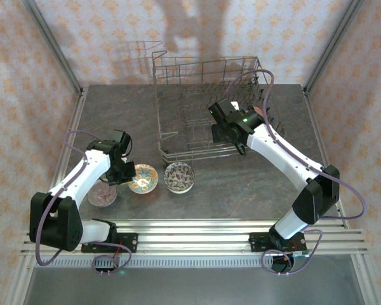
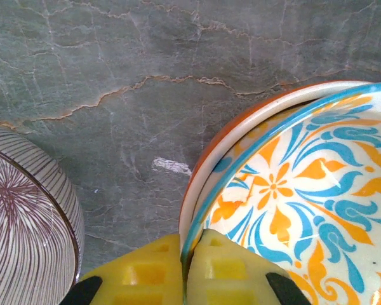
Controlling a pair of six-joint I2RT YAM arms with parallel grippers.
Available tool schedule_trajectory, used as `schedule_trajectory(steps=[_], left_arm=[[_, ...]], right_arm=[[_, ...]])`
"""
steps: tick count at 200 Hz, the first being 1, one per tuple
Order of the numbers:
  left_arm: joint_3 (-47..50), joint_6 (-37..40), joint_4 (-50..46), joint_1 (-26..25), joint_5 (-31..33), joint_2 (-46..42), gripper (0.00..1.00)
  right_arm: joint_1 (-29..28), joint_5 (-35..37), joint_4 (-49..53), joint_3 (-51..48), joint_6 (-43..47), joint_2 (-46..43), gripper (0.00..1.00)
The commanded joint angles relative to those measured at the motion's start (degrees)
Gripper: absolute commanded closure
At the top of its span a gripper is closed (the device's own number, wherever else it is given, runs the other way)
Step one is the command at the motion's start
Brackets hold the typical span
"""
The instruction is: Load the bowls into the dish rack
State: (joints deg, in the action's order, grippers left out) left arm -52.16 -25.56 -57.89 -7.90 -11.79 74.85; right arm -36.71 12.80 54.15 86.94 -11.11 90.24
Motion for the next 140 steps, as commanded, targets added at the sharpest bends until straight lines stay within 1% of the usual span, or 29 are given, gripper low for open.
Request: schedule_trajectory(steps=[1, 21, 80, 140], left_arm=[[0.41, -1.04, -2.19, -0.45, 1.34, -1.14, 0.98], [0.46, -1.63, -2.1, -0.52, 1.09, -2.03, 1.0], [-1.52, -4.88, -1.68, -0.47, -0.31, -5.96, 1.0], [-3.73, -5.46, -0.71, -0.51, -2.81, -7.61, 1.0]], right_arm=[[-0.64, 0.52, 2.29, -0.89, 1.0, -0.51, 0.16], [-0.67, 0.64, 2.2, -0.85, 1.21, -0.57, 0.16], [-0.67, 2.05, 2.32, -0.13, 1.96, -0.22, 0.15], [-0.64, 2.41, 2.98, 1.48, 3.33, 0.6, 0.15]])
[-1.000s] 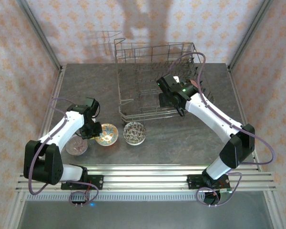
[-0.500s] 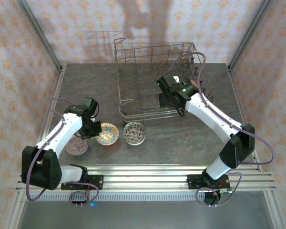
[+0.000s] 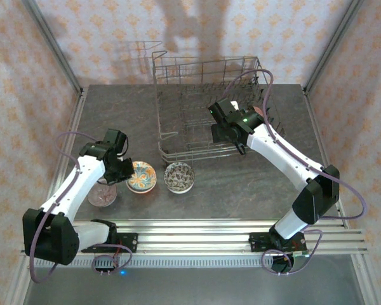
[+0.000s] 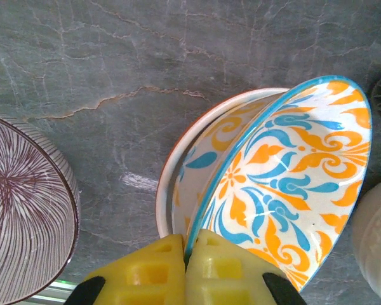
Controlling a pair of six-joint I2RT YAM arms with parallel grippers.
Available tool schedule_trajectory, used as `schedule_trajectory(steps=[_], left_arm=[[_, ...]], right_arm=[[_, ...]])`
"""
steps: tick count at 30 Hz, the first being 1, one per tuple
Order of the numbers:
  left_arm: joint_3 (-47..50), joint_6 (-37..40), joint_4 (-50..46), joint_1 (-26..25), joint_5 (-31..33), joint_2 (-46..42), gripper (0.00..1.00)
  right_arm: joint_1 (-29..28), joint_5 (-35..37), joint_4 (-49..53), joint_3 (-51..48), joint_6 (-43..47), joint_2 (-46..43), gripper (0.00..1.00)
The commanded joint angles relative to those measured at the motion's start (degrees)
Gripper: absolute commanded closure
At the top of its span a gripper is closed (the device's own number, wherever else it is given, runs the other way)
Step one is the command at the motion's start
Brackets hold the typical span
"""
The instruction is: Load the bowls into the dish rack
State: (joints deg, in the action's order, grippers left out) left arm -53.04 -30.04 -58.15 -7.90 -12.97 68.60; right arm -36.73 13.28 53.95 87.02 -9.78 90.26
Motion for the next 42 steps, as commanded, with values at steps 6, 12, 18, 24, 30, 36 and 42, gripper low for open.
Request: schedule_trajectory(steps=[6, 12, 18, 24, 30, 36, 42], left_arm=[[-4.24, -0.93, -1.28, -0.44, -1.92, -2.53, 1.0], [-7.08, -0.98, -3.3, -0.46, -0.76, -4.38, 1.0], [-11.69, -0.01, -5.16, -0.45, 0.93, -5.77, 1.0], [-19.95, 1.96, -7.86, 0.07, 3.24, -4.96, 1.0], [-26.81, 1.49, -7.34, 0.43, 3.95, -3.88, 1.0], [-32.33, 0.09, -5.99, 0.54, 1.4, -1.66, 1.0], [-37.81, -0.64, -5.28, 0.01, -1.43, 0.86, 1.0]], right_arm=[[-0.63, 2.03, 3.23, 1.92, 2.62, 0.68, 0.15], [-0.54, -0.4, 3.09, 3.09, 3.06, 1.05, 0.15], [-0.58, -6.39, 2.47, 5.91, 3.8, 1.15, 0.15], [-0.62, -15.46, 1.81, 9.76, 5.12, 2.18, 0.17], [-0.71, -28.3, -0.3, 13.91, 6.52, 2.6, 0.2], [-1.36, -39.12, 0.83, 21.91, 7.83, 6.61, 0.22], [-1.59, -44.14, 1.12, 28.61, 7.64, 10.6, 0.23]])
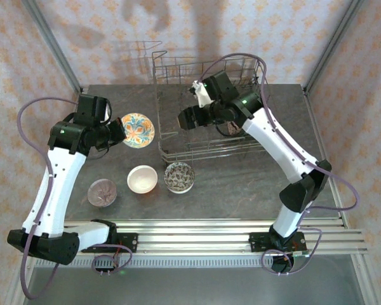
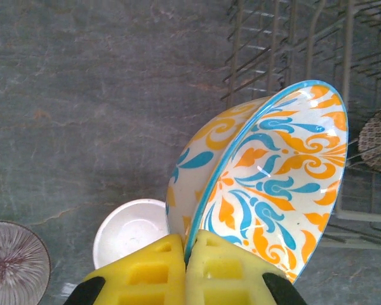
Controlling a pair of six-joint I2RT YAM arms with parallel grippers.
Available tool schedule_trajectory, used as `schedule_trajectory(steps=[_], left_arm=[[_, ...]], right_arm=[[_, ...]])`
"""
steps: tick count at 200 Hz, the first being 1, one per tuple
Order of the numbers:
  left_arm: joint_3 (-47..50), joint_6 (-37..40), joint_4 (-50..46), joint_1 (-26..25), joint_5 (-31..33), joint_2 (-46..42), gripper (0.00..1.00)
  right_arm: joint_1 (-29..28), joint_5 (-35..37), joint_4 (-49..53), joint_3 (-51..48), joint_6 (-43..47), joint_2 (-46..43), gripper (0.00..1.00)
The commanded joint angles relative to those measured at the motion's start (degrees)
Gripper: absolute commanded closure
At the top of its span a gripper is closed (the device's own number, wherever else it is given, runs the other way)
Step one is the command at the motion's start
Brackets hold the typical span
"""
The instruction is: Load the bowls into the dish rack
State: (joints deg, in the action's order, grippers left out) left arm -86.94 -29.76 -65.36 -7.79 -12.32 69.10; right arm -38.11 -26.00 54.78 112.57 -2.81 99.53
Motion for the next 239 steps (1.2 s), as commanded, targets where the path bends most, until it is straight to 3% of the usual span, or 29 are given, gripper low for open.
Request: schedule_trajectory(steps=[1, 43, 142, 188, 212, 239], left_arm=[[-4.7, -0.92, 2.05, -0.54, -2.45, 0.71, 1.0], [-6.16, -2.84, 5.19, -3.12, -4.6, 2.46, 1.0], [-7.27, -4.34, 9.56, -6.51, -5.69, 5.43, 1.0], [-7.09, -4.3, 9.78, -6.8, -5.14, 5.65, 1.0], [-7.0, -4.26, 9.81, -6.89, -5.13, 5.75, 1.0], [-7.05, -4.38, 9.74, -7.45, -5.3, 5.91, 1.0]], right_arm=[[-0.21, -5.46, 0.24, 3.98, 0.57, 2.13, 0.23], [-0.3, -8.78, 3.64, 12.66, 0.43, 8.15, 0.24], [-0.56, -11.97, 2.52, 15.91, -2.99, 13.81, 0.42], [-0.56, -12.95, 2.53, 16.4, -3.91, 14.89, 0.68], [-0.56, -12.46, 2.24, 16.45, -4.45, 14.62, 0.87], [-0.63, -12.02, 2.47, 16.63, -4.8, 14.45, 0.98]])
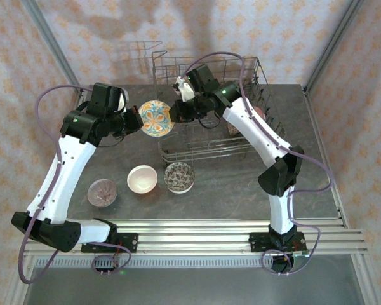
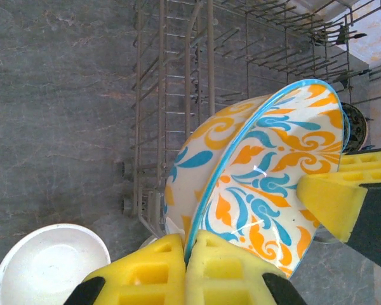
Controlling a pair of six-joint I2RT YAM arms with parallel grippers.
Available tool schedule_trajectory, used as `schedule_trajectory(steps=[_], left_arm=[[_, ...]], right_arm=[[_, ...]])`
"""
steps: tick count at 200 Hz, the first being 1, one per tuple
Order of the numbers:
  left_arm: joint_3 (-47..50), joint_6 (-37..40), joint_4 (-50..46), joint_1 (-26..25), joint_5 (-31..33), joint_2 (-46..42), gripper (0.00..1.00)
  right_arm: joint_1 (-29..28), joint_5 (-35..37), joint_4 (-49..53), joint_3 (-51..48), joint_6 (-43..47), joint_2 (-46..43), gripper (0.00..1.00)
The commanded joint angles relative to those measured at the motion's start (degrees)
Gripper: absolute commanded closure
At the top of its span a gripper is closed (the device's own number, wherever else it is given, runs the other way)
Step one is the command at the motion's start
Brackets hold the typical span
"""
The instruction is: Load the bowls into the dish rack
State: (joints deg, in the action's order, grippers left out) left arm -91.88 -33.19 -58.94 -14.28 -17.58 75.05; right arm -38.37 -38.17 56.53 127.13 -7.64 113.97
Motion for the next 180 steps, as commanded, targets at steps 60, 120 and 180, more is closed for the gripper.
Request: schedule_trajectory(steps=[60, 120, 180], left_arm=[[-1.7, -0.75, 3.7, -1.92, -0.63, 0.92, 0.95], [-5.21, -1.46, 4.83, -5.18, 1.55, 3.92, 0.55], [-9.28, -2.79, 3.55, -8.16, 6.54, 3.97, 0.39]], right_arm=[[-0.48, 5.94, 1.23, 0.75, -1.03, -3.03, 1.0], [0.28, 17.22, -3.37, -10.66, -2.46, -14.77, 1.0], [5.64, 22.81, -5.77, -16.04, -5.63, -21.88, 1.0]])
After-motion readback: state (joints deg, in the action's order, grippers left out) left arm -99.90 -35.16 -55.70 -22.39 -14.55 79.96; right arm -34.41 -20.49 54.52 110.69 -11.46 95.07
